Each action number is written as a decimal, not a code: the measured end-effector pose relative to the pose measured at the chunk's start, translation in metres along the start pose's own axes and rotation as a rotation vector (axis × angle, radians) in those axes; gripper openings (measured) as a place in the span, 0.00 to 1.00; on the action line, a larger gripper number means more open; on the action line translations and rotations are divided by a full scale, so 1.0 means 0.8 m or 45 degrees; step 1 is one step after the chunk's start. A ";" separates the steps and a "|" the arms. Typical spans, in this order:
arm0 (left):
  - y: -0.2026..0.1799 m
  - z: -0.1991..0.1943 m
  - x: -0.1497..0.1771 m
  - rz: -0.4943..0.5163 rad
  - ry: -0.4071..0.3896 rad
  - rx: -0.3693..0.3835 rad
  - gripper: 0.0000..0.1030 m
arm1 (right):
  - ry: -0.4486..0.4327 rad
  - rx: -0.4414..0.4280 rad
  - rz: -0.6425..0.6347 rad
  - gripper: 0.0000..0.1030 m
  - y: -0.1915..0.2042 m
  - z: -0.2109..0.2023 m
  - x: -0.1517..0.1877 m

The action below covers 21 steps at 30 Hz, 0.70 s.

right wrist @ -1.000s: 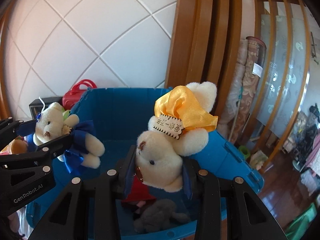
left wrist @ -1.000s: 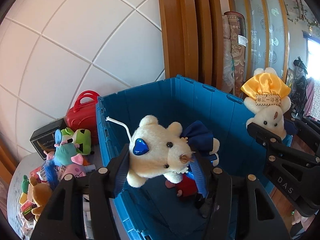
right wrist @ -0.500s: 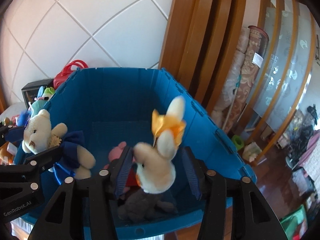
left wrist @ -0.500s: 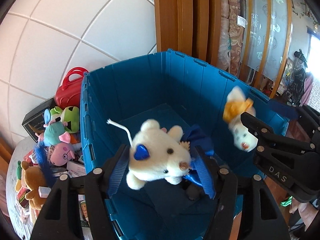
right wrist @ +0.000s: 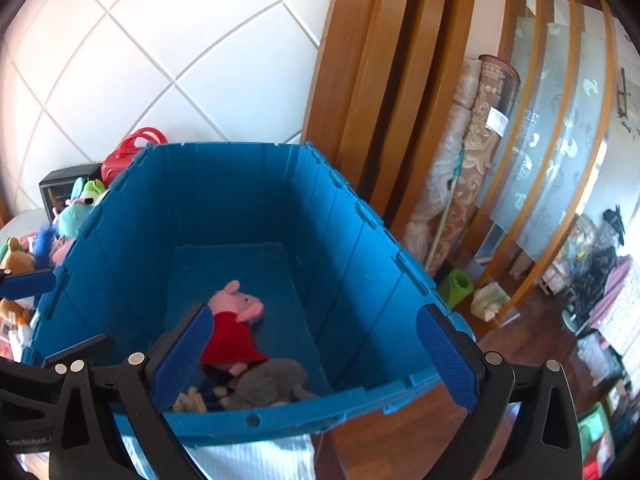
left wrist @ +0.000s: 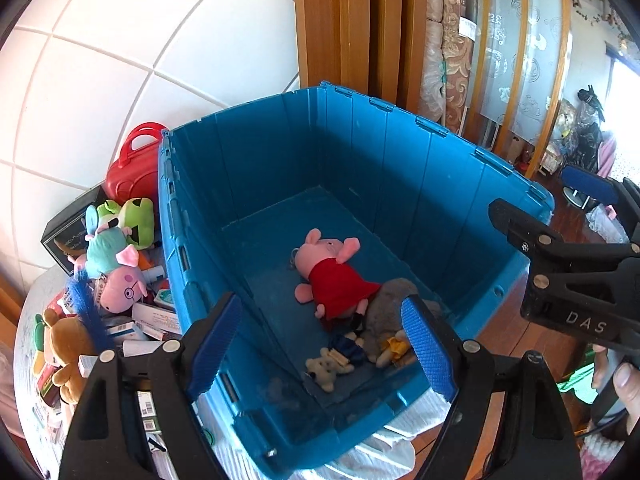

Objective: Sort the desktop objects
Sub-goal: 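Open both tools to drop the bears into the blue crate, then withdraw both tools from the crate back toward the pile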

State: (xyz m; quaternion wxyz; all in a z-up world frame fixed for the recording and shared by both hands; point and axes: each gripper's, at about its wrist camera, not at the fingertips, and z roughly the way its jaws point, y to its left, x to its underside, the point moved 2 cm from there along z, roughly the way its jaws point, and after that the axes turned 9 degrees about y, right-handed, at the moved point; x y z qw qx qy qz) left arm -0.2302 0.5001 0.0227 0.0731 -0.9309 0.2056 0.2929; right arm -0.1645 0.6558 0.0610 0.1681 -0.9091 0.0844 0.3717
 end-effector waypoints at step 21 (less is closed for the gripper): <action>0.060 -0.066 0.101 0.044 -0.118 0.012 0.80 | -0.065 -0.062 0.038 1.00 0.064 -0.079 0.068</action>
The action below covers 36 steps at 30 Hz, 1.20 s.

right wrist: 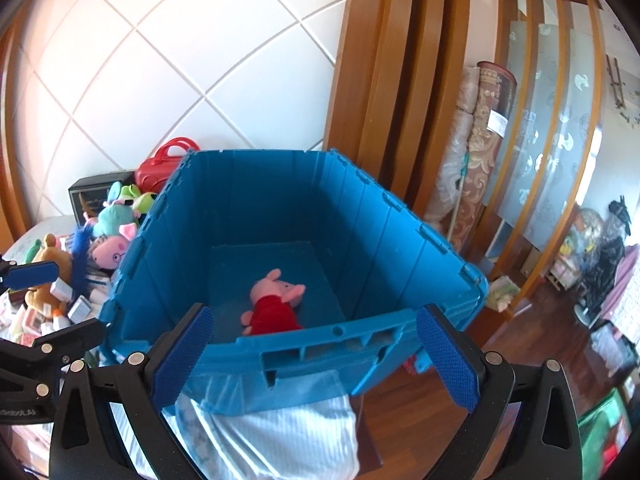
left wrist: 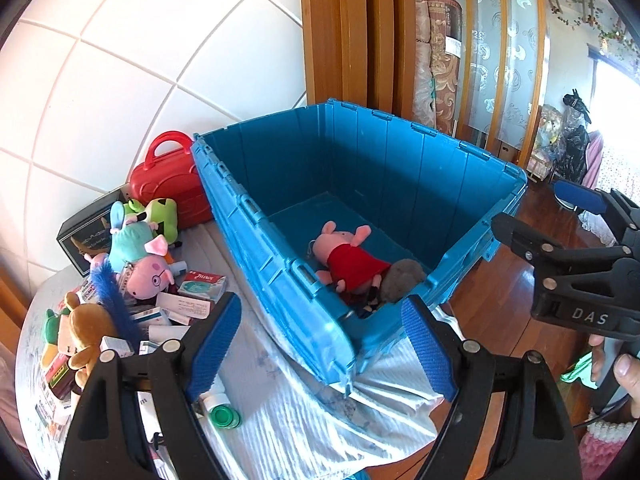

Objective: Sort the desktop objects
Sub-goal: 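Withdraw both tools from the crate back toward the pile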

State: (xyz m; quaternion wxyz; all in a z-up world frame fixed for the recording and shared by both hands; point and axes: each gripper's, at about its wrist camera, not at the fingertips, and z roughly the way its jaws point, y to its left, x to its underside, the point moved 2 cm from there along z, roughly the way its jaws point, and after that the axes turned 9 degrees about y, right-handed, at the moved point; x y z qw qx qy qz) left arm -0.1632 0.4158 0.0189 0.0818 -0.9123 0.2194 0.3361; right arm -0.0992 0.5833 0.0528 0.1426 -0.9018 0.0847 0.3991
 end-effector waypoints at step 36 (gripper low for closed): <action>0.228 -0.022 0.175 -0.314 0.173 -0.234 0.80 | 0.176 -0.395 -0.169 1.00 0.266 -0.023 0.070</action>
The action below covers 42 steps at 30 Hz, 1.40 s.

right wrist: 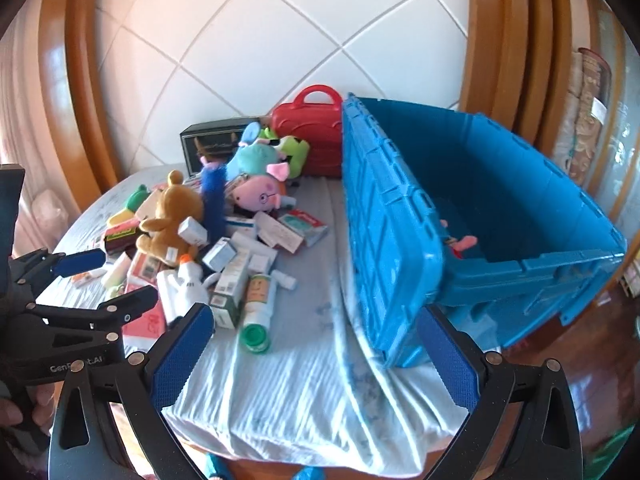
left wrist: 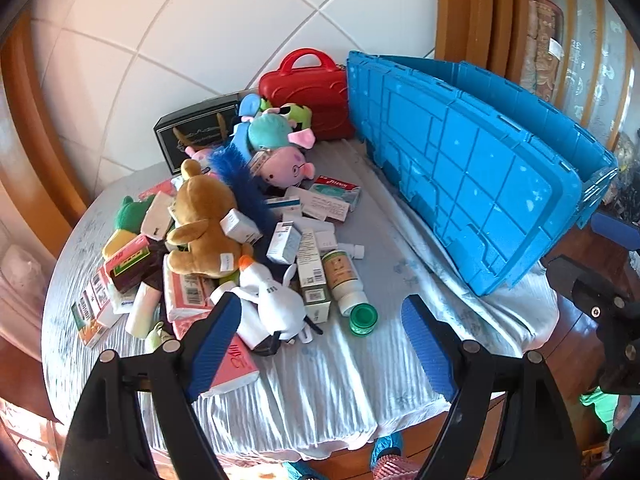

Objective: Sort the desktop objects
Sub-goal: 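Withdraw both tools from the crate back toward the pile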

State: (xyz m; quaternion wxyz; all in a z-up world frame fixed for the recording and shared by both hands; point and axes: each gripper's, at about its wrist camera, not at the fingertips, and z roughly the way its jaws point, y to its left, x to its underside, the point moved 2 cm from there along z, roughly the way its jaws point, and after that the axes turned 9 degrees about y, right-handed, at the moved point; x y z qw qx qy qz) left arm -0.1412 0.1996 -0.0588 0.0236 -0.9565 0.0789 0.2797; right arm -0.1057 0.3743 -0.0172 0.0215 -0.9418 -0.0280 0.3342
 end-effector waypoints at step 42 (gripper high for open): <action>0.199 0.213 0.108 -0.428 0.453 -0.118 0.80 | 0.407 -0.215 -0.292 1.00 0.191 0.265 -0.009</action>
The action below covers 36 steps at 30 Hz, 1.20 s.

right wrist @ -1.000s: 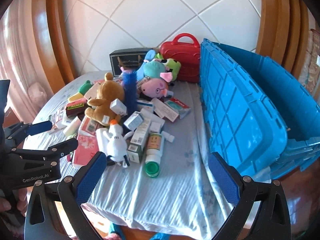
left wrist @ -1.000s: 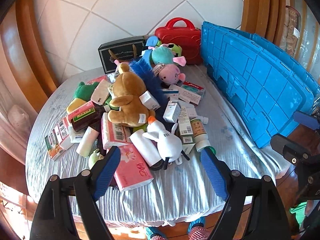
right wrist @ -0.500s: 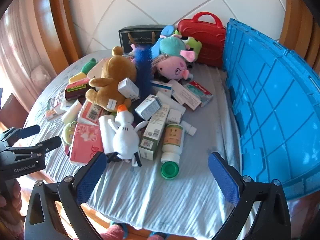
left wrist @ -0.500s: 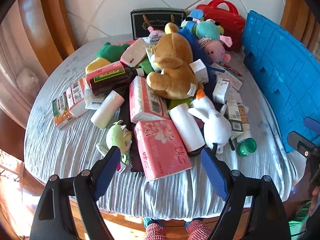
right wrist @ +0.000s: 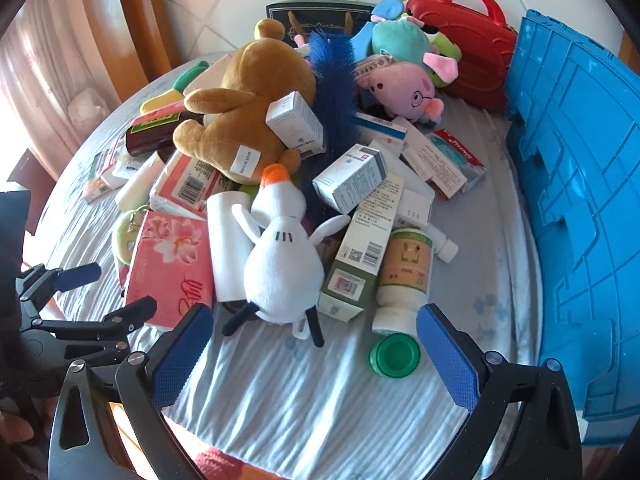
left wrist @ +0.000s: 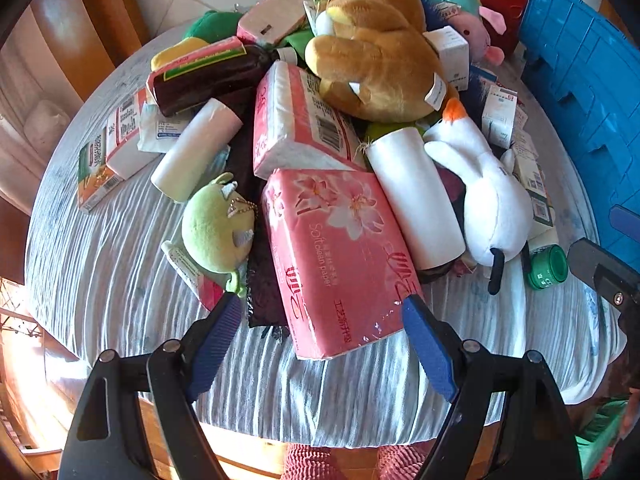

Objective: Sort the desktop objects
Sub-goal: 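Withdraw both tools from the crate back toward the pile, then grasp the pink tissue pack with the left tool while the right tool grasps the white duck plush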

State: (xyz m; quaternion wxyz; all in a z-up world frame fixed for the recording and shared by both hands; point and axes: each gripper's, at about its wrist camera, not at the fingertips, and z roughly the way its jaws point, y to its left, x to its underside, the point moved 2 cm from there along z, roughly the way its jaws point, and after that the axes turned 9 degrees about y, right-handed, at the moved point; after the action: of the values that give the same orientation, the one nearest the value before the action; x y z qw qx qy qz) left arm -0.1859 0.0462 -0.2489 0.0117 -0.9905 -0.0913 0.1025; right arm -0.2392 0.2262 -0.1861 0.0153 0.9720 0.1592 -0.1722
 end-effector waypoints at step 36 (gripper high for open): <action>-0.035 0.067 -0.042 0.038 0.030 -0.043 0.92 | 0.104 -0.013 -0.073 0.52 0.030 0.083 -0.042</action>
State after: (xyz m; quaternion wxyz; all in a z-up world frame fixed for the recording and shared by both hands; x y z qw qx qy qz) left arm -0.2346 0.0681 -0.2936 -0.0057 -0.9929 -0.0782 0.0895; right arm -0.2834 0.1878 -0.2380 0.0087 0.9731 0.1883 -0.1321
